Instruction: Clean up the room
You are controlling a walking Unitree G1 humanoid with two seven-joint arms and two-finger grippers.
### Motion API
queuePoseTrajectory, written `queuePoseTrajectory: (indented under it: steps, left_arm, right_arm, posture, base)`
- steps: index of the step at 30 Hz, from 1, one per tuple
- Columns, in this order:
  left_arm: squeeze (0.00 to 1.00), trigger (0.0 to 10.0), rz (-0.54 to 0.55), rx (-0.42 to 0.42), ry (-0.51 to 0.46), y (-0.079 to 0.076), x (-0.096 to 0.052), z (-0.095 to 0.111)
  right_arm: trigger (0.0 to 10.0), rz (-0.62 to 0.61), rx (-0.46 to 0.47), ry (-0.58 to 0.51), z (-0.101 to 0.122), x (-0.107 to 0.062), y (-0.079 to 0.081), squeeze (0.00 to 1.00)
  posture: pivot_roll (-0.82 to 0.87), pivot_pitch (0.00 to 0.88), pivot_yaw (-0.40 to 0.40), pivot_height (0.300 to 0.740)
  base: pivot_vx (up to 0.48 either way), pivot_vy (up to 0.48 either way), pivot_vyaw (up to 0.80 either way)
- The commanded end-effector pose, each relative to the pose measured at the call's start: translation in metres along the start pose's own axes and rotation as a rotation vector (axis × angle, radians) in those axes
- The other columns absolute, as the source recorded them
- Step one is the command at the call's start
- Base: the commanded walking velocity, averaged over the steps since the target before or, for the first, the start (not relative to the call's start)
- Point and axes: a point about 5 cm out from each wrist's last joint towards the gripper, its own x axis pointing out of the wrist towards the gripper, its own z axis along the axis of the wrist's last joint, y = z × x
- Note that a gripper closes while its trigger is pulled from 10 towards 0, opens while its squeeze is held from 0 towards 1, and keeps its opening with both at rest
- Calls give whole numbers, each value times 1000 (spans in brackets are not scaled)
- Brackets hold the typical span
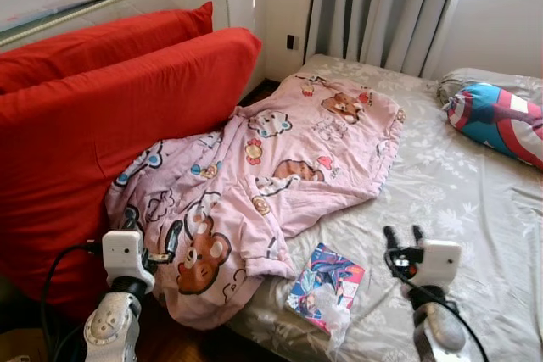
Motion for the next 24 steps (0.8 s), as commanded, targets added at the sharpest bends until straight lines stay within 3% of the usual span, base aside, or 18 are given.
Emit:
queuePoseTrajectory:
  steps: [1,13,19,24]
  left_arm:
    - [0,10000,32,-5,3,8,-3,2]
    - [0,10000,86,1,-1,22,-14,8]
    - [0,10000,71,-13,23,14,-19,4]
    - [0,10000,16,-16,63,5,-21,-2]
  right_arm:
    - [10000,9,3,1,1,0,3,0]
    - [10000,33,1,32,-4,-5,4,0]
    - [10000,-13,1,37,-5,-5,-5,0]
    - [10000,12,1,54,-11,-12,-2,0]
  posture:
    - [16,0,-22,740]
    - [17,0,-62,740]
    - [26,0,-37,740]
    - [0,0,-29,740]
  base:
    - [0,0,0]
    - [0,0,0]
    - [0,0,0]
    - [0,0,0]
